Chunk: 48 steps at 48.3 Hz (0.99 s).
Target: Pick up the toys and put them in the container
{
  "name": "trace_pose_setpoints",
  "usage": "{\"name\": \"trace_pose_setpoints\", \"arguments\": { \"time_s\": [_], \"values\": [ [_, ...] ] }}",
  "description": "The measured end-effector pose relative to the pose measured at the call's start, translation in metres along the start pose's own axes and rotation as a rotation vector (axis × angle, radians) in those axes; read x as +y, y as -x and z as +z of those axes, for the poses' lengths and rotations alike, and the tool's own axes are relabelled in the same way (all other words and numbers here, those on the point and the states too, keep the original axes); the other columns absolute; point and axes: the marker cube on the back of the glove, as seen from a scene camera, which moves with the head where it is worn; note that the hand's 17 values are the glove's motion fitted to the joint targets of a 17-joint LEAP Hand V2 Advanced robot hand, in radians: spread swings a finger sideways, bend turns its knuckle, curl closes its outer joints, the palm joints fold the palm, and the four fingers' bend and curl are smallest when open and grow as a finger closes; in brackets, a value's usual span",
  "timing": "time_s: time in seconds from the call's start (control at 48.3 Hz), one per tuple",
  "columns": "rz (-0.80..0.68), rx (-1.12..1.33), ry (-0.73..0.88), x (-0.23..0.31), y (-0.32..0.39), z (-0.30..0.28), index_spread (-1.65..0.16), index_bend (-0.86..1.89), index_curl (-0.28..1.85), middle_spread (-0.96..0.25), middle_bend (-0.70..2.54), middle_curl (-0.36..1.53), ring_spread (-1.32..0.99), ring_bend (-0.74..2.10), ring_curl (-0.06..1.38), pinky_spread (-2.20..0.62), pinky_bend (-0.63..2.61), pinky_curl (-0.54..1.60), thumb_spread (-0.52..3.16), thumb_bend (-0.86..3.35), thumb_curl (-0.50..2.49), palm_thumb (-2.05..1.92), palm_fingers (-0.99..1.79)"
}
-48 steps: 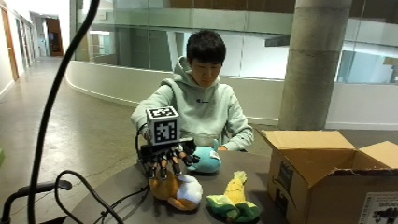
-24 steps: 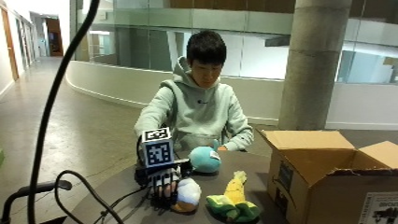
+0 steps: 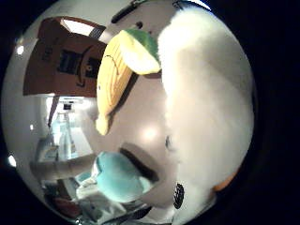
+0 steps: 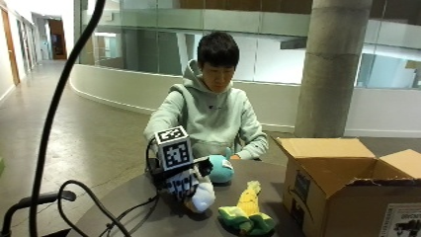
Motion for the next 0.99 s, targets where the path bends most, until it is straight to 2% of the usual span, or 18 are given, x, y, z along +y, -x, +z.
{"name": "trace_pose_setpoints", "arguments": {
  "time_s": [0.166, 0.414, 0.601, 0.746, 0.891, 0.953, 0.994],
  "values": [
    [-0.04, 0.014, 0.048, 0.009, 0.026, -0.058, -0.2, 0.6, 0.27, -0.25, 1.12, 0.71, -0.33, 1.44, 0.61, -0.42, 1.18, 0.55, 1.04, 0.15, 0.5, 0.6, 1.2],
    [-0.146, -0.019, -0.003, 0.02, 0.101, -0.182, -0.21, 0.74, 0.37, -0.25, 1.19, 0.78, -0.32, 1.54, 0.63, -0.43, 1.23, 0.61, 0.97, 0.1, 0.57, 0.61, 1.13],
    [-0.187, -0.076, -0.19, 0.031, 0.204, -0.249, -0.21, 0.78, 0.43, -0.25, 1.21, 0.81, -0.31, 1.57, 0.64, -0.43, 1.25, 0.64, 0.95, 0.07, 0.62, 0.62, 1.09],
    [-0.299, -0.104, -0.362, 0.002, 0.266, -0.266, -0.22, 0.79, 0.48, -0.25, 1.22, 0.82, -0.31, 1.58, 0.64, -0.43, 1.26, 0.65, 0.94, 0.04, 0.65, 0.62, 1.07],
    [-0.378, -0.124, -0.541, -0.023, 0.324, -0.246, -0.22, 0.76, 0.52, -0.24, 1.21, 0.83, -0.31, 1.58, 0.63, -0.43, 1.27, 0.66, 0.97, 0.02, 0.66, 0.63, 1.03],
    [-0.39, -0.123, -0.525, -0.044, 0.337, -0.226, -0.22, 0.74, 0.54, -0.24, 1.16, 0.82, -0.3, 1.54, 0.62, -0.42, 1.23, 0.65, 1.07, 0.02, 0.63, 0.6, 0.92],
    [-0.387, -0.126, -0.439, -0.055, 0.341, -0.213, -0.21, 0.64, 0.54, -0.24, 1.13, 0.8, -0.28, 1.46, 0.6, -0.4, 1.19, 0.64, 1.14, 0.0, 0.6, 0.56, 0.71]
  ]
}}
